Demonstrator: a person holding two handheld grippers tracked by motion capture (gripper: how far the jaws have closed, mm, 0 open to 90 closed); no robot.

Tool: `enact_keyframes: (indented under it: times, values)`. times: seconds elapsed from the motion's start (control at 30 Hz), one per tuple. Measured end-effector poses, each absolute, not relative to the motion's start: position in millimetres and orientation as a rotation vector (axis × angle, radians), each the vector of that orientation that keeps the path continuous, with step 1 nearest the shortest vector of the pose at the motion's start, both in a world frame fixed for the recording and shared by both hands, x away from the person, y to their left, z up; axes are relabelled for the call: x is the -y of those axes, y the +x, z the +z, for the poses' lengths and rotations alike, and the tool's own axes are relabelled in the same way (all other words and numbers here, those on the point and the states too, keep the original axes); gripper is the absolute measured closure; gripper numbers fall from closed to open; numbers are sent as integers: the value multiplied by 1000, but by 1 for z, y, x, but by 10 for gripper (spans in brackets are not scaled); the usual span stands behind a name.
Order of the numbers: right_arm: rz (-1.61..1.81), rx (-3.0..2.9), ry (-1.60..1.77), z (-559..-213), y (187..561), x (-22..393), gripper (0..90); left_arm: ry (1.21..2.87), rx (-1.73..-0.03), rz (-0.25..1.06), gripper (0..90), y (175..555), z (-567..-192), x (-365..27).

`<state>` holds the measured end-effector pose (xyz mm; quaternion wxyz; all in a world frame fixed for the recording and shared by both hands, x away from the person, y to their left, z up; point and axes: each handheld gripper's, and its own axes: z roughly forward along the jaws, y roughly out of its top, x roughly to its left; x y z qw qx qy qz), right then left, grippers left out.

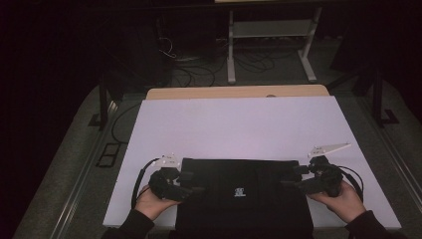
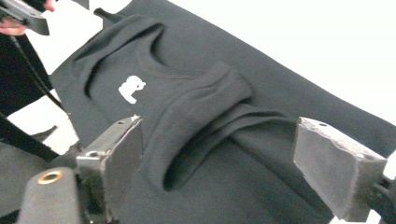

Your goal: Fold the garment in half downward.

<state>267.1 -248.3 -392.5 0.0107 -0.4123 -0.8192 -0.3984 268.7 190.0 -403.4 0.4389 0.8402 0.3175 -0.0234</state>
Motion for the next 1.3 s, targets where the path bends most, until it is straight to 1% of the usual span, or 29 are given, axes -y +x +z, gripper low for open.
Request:
enact_keyframes:
  times: [0.13, 0.23, 0.3, 0.4, 0.5, 0.53, 0.67, 0.97, 1.3]
  values:
    - [-1246, 2555, -1323, -391, 271, 255, 127, 2102, -777, -59, 191, 272, -400, -191]
    - [-1251, 2558, -1332, -389, 275, 259, 123, 2108, -772, -58, 146, 274, -398, -191]
    - [-1253, 2566, -1331, -388, 277, 262, 120, 2105, -776, -51, 138, 275, -397, -192]
    - [-1255, 2558, -1361, -386, 279, 266, 71, 2095, -782, -56, 121, 279, -397, -194]
    - [-1251, 2569, -1362, -385, 281, 268, 51, 2087, -791, -60, 107, 281, -396, -195]
    - [-1245, 2577, -1368, -383, 283, 270, 29, 2091, -790, -66, 73, 283, -395, -195]
    - [-1236, 2585, -1382, -380, 287, 273, 9, 2104, -800, -80, 8, 288, -394, -197]
    - [-1251, 2565, -1408, -379, 296, 282, 0, 2096, -815, -42, 0, 298, -392, -205]
    - [-1246, 2552, -1414, -382, 305, 289, 0, 2047, -834, -14, 0, 308, -393, -217]
